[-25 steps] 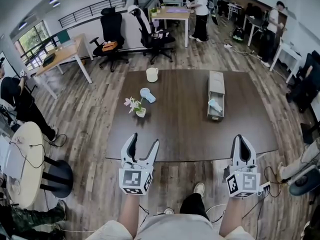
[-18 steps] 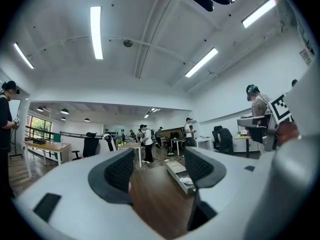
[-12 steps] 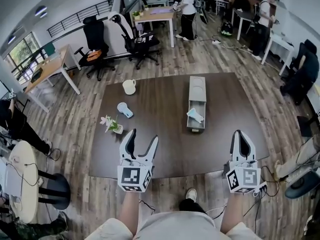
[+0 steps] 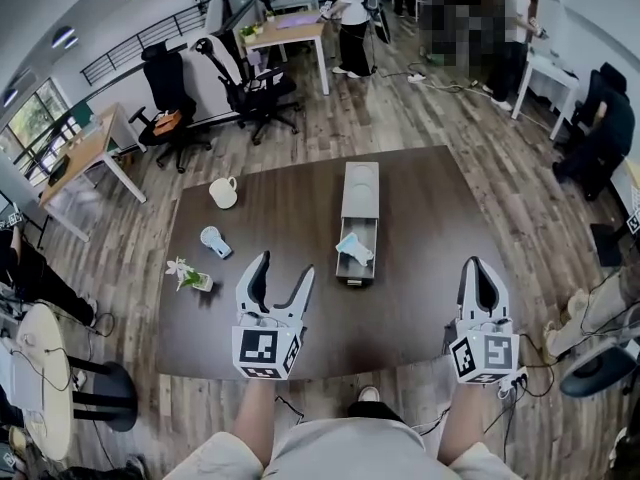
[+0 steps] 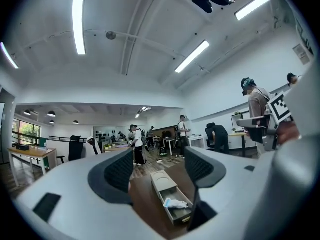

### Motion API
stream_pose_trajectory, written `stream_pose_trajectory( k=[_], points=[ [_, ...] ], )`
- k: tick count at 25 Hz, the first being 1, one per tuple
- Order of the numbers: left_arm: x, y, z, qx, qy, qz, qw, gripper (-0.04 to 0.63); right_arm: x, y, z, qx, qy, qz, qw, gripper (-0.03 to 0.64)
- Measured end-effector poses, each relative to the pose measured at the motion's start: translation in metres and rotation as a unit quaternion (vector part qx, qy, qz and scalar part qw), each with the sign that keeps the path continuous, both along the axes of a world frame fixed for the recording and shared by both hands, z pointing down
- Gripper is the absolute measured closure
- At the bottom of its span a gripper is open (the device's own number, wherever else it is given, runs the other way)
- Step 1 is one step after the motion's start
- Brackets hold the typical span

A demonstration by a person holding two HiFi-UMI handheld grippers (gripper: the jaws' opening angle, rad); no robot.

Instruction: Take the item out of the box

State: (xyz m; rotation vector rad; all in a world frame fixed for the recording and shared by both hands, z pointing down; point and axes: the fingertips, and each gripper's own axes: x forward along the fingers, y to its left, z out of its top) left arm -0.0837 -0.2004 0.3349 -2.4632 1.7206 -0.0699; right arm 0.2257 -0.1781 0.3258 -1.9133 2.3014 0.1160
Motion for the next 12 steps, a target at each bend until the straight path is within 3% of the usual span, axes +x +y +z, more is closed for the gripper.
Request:
stream_pose_trajectory(
  k=[5,12],
  points=[
    [0.036,-0.027,0.002,0.001,-0.005,0.005,1.0000,0.268,0.034,-0.019,0.008,-0.002,-0.004,0.006,1.000,0.615],
    [0.055,-0.052,0.010,0.001,-0.006,0.009,0.9999,0.273,0.060,-0.039,0.019,-0.007,-0.012,0.018,1.000,0.615]
  ],
)
